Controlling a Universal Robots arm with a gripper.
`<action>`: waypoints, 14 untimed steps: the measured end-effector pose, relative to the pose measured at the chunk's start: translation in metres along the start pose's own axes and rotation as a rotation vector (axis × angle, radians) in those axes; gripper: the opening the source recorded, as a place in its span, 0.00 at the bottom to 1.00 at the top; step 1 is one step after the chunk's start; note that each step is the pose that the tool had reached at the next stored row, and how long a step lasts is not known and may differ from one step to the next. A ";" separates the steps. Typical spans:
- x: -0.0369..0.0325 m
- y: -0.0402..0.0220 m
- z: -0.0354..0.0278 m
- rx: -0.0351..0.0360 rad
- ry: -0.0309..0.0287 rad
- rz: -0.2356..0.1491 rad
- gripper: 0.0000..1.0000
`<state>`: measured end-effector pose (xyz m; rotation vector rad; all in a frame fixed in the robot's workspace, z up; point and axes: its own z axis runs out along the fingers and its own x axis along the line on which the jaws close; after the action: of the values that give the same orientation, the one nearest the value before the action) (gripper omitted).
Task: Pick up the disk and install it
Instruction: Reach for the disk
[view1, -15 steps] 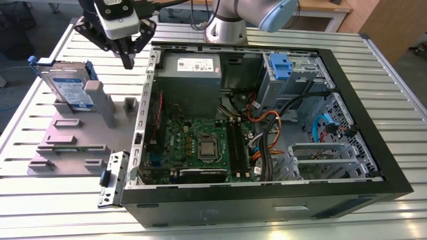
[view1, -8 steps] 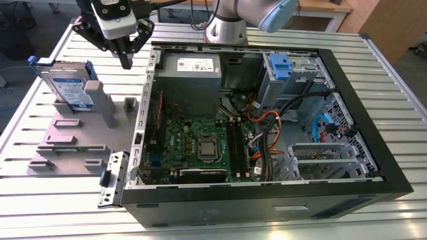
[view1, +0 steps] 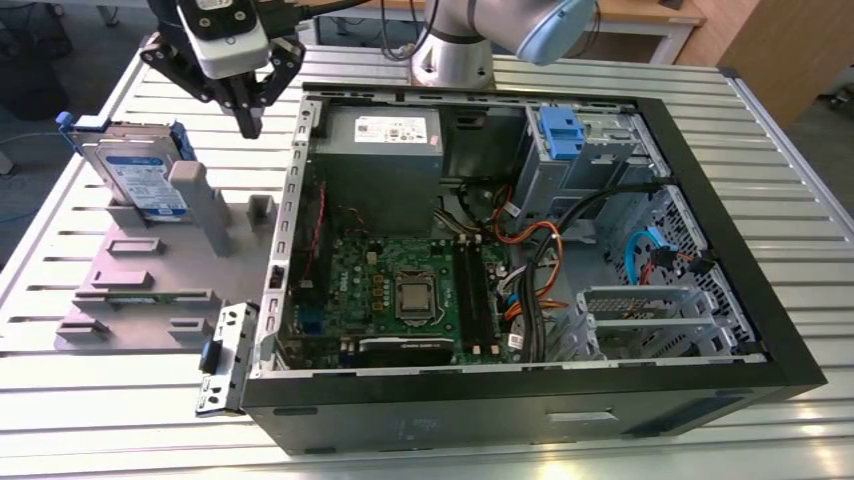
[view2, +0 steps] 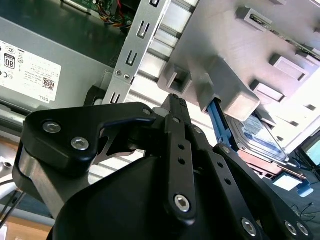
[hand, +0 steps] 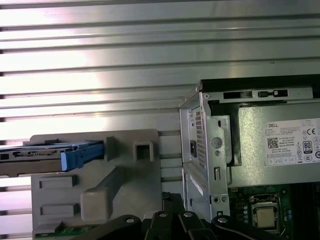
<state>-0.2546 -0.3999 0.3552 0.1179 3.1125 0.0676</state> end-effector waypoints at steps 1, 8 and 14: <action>0.0004 0.0000 0.0000 0.0000 0.0000 0.000 0.11; 0.0025 -0.0002 0.0001 0.0000 0.0000 0.000 0.11; 0.0040 -0.0003 0.0002 0.0000 0.0000 0.000 0.11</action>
<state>-0.2586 -0.3999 0.3549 0.1178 3.1125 0.0676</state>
